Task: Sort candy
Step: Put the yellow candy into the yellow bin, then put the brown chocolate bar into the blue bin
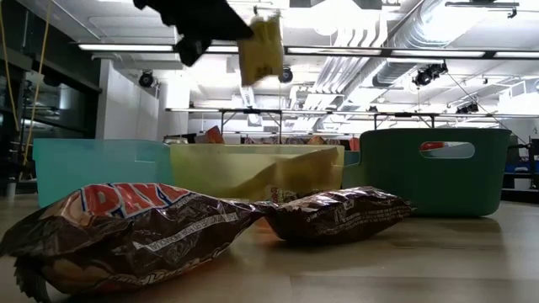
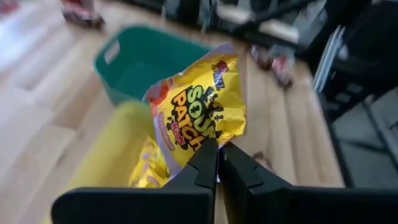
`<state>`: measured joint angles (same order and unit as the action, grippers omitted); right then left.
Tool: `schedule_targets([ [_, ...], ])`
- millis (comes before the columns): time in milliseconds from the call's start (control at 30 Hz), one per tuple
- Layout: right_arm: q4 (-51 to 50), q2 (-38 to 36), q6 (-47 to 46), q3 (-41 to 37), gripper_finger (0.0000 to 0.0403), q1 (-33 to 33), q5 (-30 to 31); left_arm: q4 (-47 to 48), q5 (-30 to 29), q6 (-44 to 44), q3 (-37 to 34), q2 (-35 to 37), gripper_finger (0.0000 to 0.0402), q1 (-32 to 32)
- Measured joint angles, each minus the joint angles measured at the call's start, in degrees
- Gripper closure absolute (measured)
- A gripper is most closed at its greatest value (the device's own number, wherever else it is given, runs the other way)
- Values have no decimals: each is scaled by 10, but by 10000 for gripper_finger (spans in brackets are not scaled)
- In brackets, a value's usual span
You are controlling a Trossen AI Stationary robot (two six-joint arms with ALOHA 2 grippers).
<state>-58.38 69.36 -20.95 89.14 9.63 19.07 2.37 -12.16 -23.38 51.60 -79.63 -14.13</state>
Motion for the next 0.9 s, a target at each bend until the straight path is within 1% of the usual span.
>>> schedule_targets([
  [100,-18,0,0,0,197,7,0,29,0,-1,37,-50,401,0],
  [200,-27,0,0,0,197,12,1,87,0,14,82,-83,398,8],
  [267,-28,0,0,0,197,16,1,132,0,31,111,-98,387,12],
  [367,-32,0,0,0,197,21,1,173,0,56,143,-108,354,18],
  [500,-33,0,0,0,197,26,2,215,0,60,170,-108,294,21],
  [600,-35,0,-1,0,197,26,2,255,-5,60,190,-95,251,24],
  [700,-43,0,-28,0,197,26,-3,300,-5,49,204,-67,219,29],
  [800,-66,3,-68,0,197,25,-50,315,-7,13,202,-30,203,36],
  [900,-86,11,-96,0,197,40,-100,266,-25,-6,172,17,199,36],
])
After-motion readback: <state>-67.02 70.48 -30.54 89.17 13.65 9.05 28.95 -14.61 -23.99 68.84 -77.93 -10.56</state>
